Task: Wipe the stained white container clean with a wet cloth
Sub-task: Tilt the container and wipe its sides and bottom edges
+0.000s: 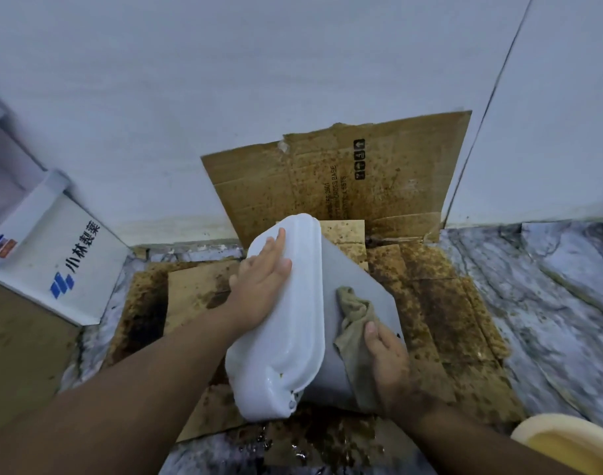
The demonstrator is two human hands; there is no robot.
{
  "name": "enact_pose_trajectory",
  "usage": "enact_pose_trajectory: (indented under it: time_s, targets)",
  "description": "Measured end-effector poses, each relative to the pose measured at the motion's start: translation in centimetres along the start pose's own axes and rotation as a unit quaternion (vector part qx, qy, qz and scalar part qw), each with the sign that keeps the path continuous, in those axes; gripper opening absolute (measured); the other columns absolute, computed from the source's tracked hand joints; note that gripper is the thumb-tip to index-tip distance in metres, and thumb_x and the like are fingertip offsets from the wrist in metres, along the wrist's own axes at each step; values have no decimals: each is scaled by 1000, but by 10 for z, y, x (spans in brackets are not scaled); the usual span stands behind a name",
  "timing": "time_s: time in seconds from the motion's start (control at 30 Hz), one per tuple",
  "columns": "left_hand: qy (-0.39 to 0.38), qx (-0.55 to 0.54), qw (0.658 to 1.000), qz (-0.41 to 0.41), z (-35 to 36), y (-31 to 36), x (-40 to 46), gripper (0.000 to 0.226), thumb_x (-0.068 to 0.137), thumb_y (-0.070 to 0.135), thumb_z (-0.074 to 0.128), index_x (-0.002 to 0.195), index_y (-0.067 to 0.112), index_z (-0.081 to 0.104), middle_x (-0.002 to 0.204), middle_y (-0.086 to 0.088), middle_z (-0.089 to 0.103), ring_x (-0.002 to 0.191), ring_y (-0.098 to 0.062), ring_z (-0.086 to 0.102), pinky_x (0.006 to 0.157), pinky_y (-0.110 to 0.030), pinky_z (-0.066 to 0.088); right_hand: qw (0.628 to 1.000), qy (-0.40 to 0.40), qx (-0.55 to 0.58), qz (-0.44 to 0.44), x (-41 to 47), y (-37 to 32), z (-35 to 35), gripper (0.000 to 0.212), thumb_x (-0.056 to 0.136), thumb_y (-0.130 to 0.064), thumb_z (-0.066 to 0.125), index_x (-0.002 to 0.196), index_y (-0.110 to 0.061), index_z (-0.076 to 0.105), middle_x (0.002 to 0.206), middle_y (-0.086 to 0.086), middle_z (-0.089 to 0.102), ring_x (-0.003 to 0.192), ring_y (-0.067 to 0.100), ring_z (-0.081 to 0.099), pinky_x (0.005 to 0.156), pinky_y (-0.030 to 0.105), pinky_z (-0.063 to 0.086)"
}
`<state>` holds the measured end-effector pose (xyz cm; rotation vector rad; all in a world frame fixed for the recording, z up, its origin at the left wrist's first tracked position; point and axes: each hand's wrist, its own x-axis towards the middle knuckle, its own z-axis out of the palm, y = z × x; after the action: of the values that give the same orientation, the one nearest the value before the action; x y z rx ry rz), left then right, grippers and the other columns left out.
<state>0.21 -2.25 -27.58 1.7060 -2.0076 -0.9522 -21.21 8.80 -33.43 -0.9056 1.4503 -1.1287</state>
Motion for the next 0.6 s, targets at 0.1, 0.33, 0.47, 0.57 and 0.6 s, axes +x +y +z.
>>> enact_pose_trajectory:
  time_s: [0.1,0.33,0.47,0.57,0.6]
  targets:
    - [-17,48,998,29,6,-3,-4,84,75,92,-4,152,59,-14,168,23,-15,158,-26,-8,122,-63,-2,996,-45,72,-37,-37,-19,6,21,101,-23,49,116,-16,61,119,6,68,86,-20,63,76,-3,43]
    - [-4,84,996,22,16,19,-8,70,95,72,8,158,49,-10,169,15,-17,157,-34,-9,118,-62,-4,981,80,-37,-172,-107,-14,61,47,88,-43,65,134,-39,56,148,-27,46,145,-5,27,115,11,25]
    - [-5,100,995,25,21,27,-3,70,96,72,9,159,46,-11,170,12,-17,156,-37,-10,118,-62,-3,959,126,-183,-177,-94,-18,72,65,91,-42,56,146,-55,24,158,-31,16,146,-15,0,102,-7,13]
    - [-7,100,995,24,23,28,0,69,99,69,11,159,44,-10,170,10,-17,156,-36,-13,120,-61,-6,967,97,-171,-162,-81,-22,66,70,95,-27,59,140,-64,19,159,-35,10,149,-8,-1,118,16,16]
    - [-7,102,994,27,24,28,1,69,99,68,11,160,44,-10,170,10,-18,156,-36,-14,120,-60,-6,970,87,-160,-158,-77,-22,63,69,96,-26,59,138,-66,22,158,-37,12,150,-6,2,122,27,18]
